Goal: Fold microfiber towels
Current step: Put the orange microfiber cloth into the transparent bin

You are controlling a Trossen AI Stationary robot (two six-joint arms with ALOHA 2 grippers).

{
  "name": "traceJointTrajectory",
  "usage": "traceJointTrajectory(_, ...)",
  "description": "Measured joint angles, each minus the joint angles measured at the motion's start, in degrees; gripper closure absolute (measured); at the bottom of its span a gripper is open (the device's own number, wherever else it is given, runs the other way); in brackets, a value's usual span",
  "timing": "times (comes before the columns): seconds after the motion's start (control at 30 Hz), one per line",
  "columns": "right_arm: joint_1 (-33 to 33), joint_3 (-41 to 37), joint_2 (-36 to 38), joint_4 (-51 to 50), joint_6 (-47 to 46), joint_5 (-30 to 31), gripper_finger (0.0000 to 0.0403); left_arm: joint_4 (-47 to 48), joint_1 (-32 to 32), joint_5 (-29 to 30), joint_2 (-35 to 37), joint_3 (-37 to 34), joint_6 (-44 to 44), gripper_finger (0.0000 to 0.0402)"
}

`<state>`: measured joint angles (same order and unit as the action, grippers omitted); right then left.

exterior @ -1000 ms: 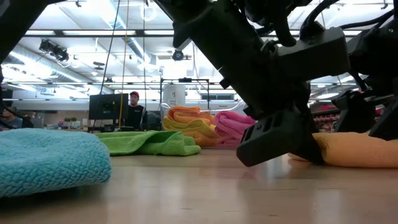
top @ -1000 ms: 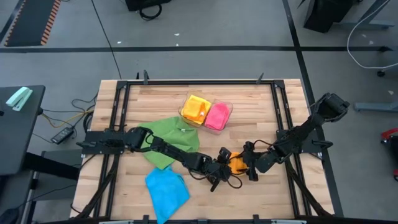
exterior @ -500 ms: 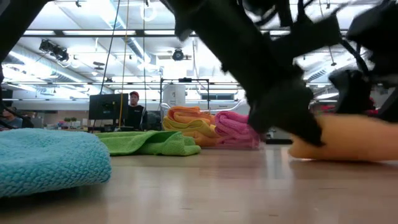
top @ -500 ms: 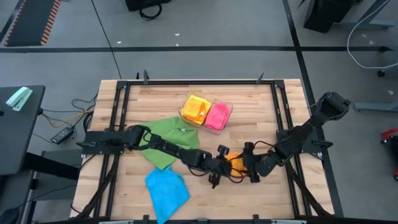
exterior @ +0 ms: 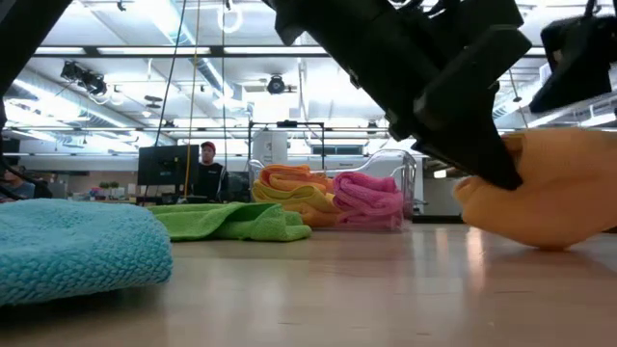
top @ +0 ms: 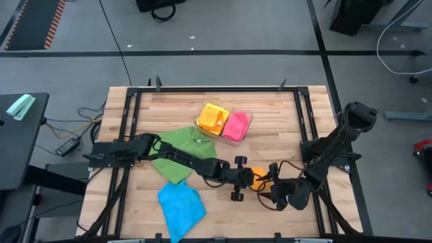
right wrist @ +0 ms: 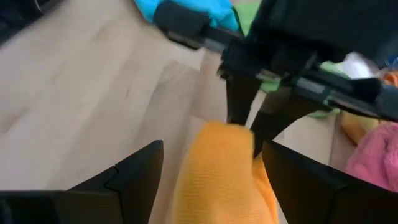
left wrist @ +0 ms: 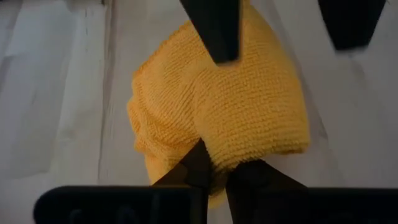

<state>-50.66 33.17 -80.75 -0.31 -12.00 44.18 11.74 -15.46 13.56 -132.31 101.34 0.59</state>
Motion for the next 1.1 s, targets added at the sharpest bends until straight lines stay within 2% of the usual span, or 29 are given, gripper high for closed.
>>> traceJointTrajectory(0.13, -0.2, 0.0, -4.1, 0.1, -0.7, 4.9, 0.0120, -1.1, 0.2, -0.8, 0.0, 0.0, -1.9, 0.0365)
traceJointTrajectory(0.27, 0.0, 0.0, -6.7, 0.1, -1.4, 5.3, 0.0120, -1.1, 0.2, -1.0, 0.0, 0.0, -4.4, 0.0373)
traceJointTrajectory(0.53, 2.3, 0.0, -8.8, -6.9, -6.5, 7.4, 0.0122, -0.8, -0.2, -1.2, 1.3, 0.0, -4.2, 0.0360)
traceJointTrajectory(0.63, 2.7, 0.0, -8.8, -9.1, -7.9, 7.4, 0.0136, -1.2, -0.5, -1.2, 1.5, 0.0, -4.0, 0.0364)
traceJointTrajectory(0.87, 3.0, 0.0, -8.8, -10.7, -9.5, 4.8, 0.0227, -0.8, -0.6, -1.2, 1.5, 0.0, -3.7, 0.0357)
traceJointTrajectory(1.0, 3.0, 0.0, -8.7, -10.5, -9.1, 4.7, 0.0298, -0.8, -1.3, -1.2, 1.5, 0.0, -1.6, 0.0320)
traceJointTrajectory(1.1, 3.0, 0.0, -8.2, -10.8, -9.0, 4.9, 0.0345, -0.9, -1.8, -0.3, 1.5, 0.0, 0.0, 0.0276)
